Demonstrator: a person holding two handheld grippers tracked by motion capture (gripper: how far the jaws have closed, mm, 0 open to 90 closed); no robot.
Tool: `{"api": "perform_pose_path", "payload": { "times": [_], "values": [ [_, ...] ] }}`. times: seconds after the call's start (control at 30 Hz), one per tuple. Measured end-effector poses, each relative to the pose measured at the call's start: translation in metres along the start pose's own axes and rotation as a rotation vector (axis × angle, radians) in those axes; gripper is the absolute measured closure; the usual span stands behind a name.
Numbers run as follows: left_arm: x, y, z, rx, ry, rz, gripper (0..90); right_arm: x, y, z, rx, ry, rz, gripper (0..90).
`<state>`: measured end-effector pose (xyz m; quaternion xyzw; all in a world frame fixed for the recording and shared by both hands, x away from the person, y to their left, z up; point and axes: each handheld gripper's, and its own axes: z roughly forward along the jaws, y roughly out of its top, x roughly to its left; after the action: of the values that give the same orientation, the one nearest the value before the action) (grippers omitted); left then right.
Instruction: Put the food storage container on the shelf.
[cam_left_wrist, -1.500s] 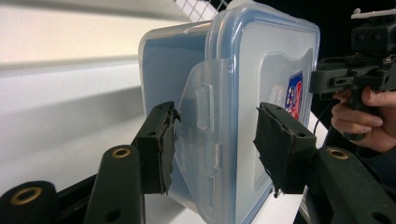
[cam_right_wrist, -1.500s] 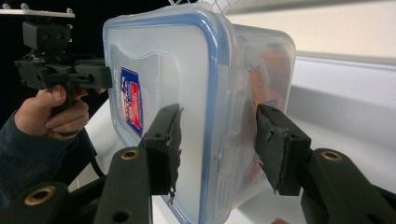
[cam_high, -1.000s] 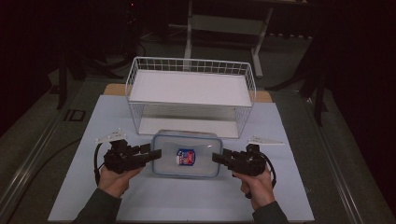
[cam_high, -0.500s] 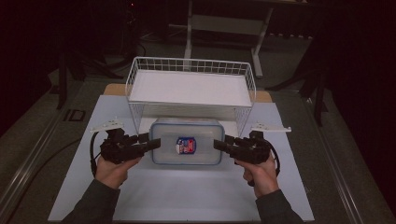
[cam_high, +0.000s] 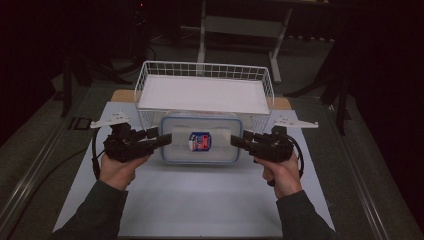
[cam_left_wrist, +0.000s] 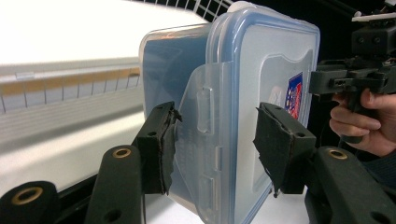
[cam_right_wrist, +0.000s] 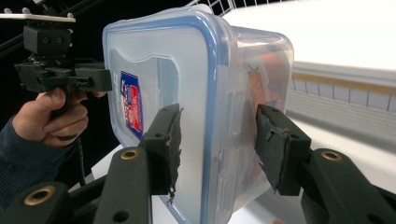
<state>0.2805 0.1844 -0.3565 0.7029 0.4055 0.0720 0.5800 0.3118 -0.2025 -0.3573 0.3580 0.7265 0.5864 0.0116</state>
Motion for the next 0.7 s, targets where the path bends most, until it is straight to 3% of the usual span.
{"api": "perform_pose_path", "payload": {
  "times": [0.4, 0.7],
  "values": [
    [-0.001, 0.029, 0.0, -0.045, -0.01, 0.037, 49.2, 0.004, 0.033, -0.006, -0.049, -0.01, -0.063, 51.8],
    [0.009, 0.045, 0.005, -0.072, -0.016, 0.041, 49.2, -0.001, 0.054, -0.001, -0.064, -0.02, -0.087, 51.8]
  ]
}}
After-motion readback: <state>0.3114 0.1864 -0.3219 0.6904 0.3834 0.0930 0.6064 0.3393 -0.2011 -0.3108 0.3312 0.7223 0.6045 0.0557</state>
